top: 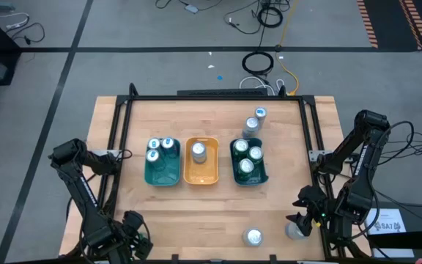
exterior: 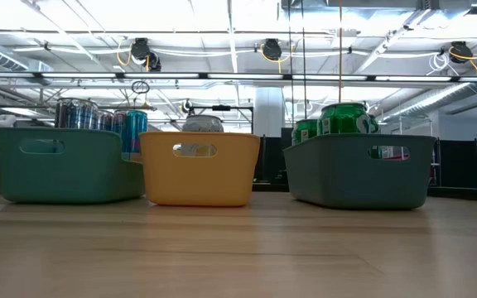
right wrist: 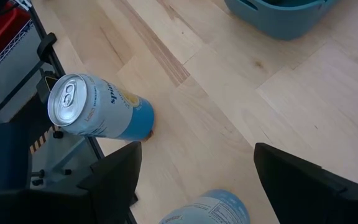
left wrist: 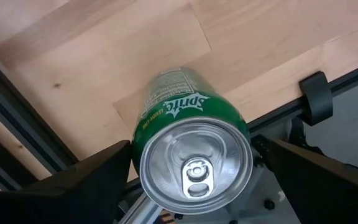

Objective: Sort soda cans
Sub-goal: Move the green soda can to the bottom center of the table, then put the blue-white soda can into the yellow bin

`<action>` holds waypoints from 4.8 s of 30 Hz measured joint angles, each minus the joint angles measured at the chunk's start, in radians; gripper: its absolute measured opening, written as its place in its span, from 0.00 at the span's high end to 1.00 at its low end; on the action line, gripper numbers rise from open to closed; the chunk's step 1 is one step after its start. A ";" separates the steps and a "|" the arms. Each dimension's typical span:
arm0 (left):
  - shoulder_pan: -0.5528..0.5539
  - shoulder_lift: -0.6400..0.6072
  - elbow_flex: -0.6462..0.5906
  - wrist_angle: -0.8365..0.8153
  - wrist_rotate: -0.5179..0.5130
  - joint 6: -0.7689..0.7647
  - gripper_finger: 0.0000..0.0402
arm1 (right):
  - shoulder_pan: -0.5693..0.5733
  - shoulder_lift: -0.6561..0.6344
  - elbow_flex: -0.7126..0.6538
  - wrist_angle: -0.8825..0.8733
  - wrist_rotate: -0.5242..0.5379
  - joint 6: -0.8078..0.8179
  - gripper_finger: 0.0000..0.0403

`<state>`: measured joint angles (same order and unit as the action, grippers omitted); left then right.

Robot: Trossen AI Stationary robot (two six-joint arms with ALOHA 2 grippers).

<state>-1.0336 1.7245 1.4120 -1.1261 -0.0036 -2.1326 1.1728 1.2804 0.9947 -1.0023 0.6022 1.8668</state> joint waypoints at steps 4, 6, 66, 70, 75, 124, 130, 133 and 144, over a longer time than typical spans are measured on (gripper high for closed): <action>-0.003 0.002 0.001 0.005 0.000 -0.001 0.04 | 0.000 0.000 0.000 0.000 0.000 -0.001 0.25; -0.006 0.012 0.001 0.006 0.000 0.000 0.04 | 0.000 0.000 0.000 0.003 0.000 -0.002 0.25; 0.694 0.166 0.270 0.059 0.010 0.868 0.27 | 0.000 0.000 0.000 0.008 0.028 -0.030 0.25; 0.711 0.289 0.425 -0.004 0.025 0.943 0.27 | 0.000 0.000 0.000 0.007 0.048 -0.031 0.25; 0.734 0.431 0.636 -0.178 0.030 1.012 0.27 | 0.000 0.000 0.000 0.007 0.050 -0.031 0.25; 0.759 0.509 0.737 -0.063 -0.008 1.046 0.04 | 0.000 0.000 0.000 0.058 -0.140 -0.024 0.25; 0.764 0.509 0.737 -0.064 0.021 1.048 0.01 | 0.000 0.000 0.000 0.059 -0.140 -0.024 0.25; 0.772 0.508 0.737 -0.064 0.086 1.068 0.01 | 0.000 0.000 0.000 0.059 -0.140 -0.024 0.25; 0.772 0.503 0.942 -0.261 0.055 1.172 0.01 | 0.000 0.000 0.000 0.060 -0.140 -0.024 0.25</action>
<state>-0.2613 2.2277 2.3542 -1.3868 0.0513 -0.9605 1.1731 1.2802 0.9947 -0.9428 0.4618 1.8430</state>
